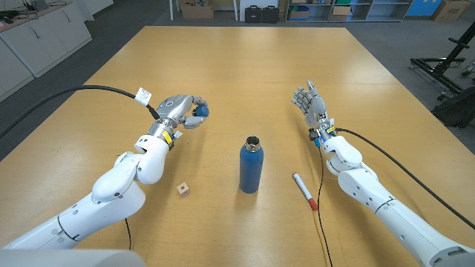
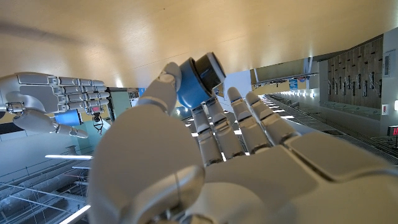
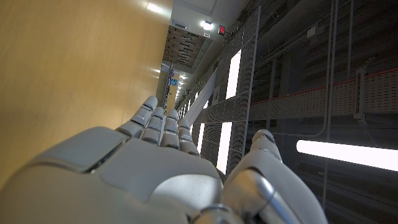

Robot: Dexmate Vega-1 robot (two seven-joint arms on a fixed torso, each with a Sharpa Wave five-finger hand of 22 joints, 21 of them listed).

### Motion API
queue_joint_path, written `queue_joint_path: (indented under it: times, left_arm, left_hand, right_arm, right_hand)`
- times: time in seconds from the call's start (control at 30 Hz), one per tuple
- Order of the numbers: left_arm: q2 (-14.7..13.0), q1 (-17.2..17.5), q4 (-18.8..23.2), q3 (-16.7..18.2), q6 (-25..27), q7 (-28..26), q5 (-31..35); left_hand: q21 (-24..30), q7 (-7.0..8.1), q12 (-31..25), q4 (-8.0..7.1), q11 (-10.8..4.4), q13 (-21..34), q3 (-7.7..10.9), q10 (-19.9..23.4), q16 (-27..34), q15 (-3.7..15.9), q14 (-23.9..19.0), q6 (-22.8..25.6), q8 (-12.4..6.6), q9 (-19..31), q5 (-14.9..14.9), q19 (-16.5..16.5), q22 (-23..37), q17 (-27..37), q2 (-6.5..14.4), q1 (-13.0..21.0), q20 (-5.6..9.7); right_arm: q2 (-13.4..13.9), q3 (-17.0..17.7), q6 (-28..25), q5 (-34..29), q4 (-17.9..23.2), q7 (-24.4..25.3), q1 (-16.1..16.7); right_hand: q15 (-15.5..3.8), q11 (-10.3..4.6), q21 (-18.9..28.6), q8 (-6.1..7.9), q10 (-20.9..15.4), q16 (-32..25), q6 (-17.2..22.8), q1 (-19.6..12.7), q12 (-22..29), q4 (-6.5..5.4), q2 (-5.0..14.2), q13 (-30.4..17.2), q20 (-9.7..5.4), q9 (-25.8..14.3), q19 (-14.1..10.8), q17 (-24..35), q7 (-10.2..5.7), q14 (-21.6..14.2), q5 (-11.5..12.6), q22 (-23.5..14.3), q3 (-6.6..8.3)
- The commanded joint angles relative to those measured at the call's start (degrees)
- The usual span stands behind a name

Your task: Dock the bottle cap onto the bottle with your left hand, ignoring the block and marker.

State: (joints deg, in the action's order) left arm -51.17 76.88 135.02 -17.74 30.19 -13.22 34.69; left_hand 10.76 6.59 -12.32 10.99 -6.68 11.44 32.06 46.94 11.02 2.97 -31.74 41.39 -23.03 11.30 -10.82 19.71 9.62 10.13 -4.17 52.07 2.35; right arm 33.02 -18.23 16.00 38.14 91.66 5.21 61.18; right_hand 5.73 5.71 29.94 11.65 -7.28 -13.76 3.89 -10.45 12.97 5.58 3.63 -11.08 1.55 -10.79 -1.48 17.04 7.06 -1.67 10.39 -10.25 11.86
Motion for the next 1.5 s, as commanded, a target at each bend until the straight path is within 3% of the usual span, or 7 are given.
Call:
queue_joint_path:
  times: [0.03,0.33,0.63,1.1,1.5]
  left_arm:
    - [1.3,4.2,-1.4,6.5,-7.3,-6.2,-8.8]
    - [2.9,5.8,-3.7,10.4,-14.4,-8.6,-15.2]
    - [4.9,5.1,-7.5,12.0,-23.0,-9.1,-21.6]
    - [5.9,2.3,-13.8,13.3,-35.1,-1.7,-36.1]
    - [4.4,-0.9,-15.7,11.3,-38.6,4.7,-42.0]
  left_hand:
    - [0.1,4.59,-0.4,-1.28,-5.7,0.2,1.52,6.3,0.1,9.82,-0.5,5.3,-1.27,0.1,-0.2,0.3,0.1,0.2,1.5,0.9,0.44]
    - [0.1,4.46,-0.4,-1.39,-5.68,0.3,1.55,6.6,0.1,9.73,-0.6,5.4,-1.26,0.2,-0.2,0.3,0.1,0.2,1.5,0.7,0.33]
    - [0.1,4.51,-0.5,-1.47,-5.67,0.3,1.64,7.3,0.1,9.73,-0.9,6.0,-1.35,0.2,-0.2,0.4,0.1,0.2,1.5,0.4,0.33]
    - [0.1,4.39,-0.4,-1.52,-5.65,0.4,1.71,7.6,0.1,9.69,-1.1,6.1,-1.29,0.2,-0.3,0.4,0.1,0.2,1.5,0.1,0.27]
    - [0.0,4.24,-0.2,-1.6,-5.66,0.4,1.74,7.7,0.0,9.63,-1.1,6.4,-1.27,0.3,-0.3,0.0,0.1,0.1,1.5,-0.3,0.31]
  right_arm:
    - [-0.1,-0.2,-0.1,-0.3,0.3,0.4,0.0]
    - [-0.2,-0.3,-0.4,-0.5,0.6,0.6,-0.3]
    - [0.0,-0.5,-0.7,-0.9,1.0,0.8,-0.5]
    - [0.2,-0.3,-0.8,-1.0,1.5,1.2,0.1]
    - [-0.1,-0.5,-0.5,-1.0,1.1,1.1,0.0]
  right_hand:
    - [0.16,-0.03,-0.1,-0.15,-0.6,0.1,0.6,0.1,-0.2,0.06,0.62,-0.1,-0.04,-0.3,-0.4,0.1,0.61,-0.3,-0.2,-0.3,-0.04]
    - [0.27,0.0,-0.2,-0.14,-0.6,0.1,0.6,0.1,-0.2,0.07,0.64,-0.1,0.0,-0.3,-0.4,0.1,0.62,-0.3,-0.2,-0.3,-0.06]
    - [0.25,-0.12,-0.3,-0.14,-0.6,0.1,0.6,0.1,-0.2,0.07,0.66,-0.1,-0.04,-0.3,-0.5,0.1,0.68,-0.4,-0.2,-0.3,-0.09]
    - [0.21,-0.11,-0.5,-0.16,-0.7,0.1,0.6,0.1,-0.2,0.07,0.69,-0.1,-0.04,-0.3,-0.6,0.1,0.58,-0.4,-0.2,-0.3,-0.13]
    - [0.12,-0.16,-0.7,-0.16,-0.7,0.2,0.6,0.1,-0.2,0.08,0.72,-0.1,-0.04,-0.3,-0.7,0.1,0.62,-0.4,-0.2,-0.3,-0.18]
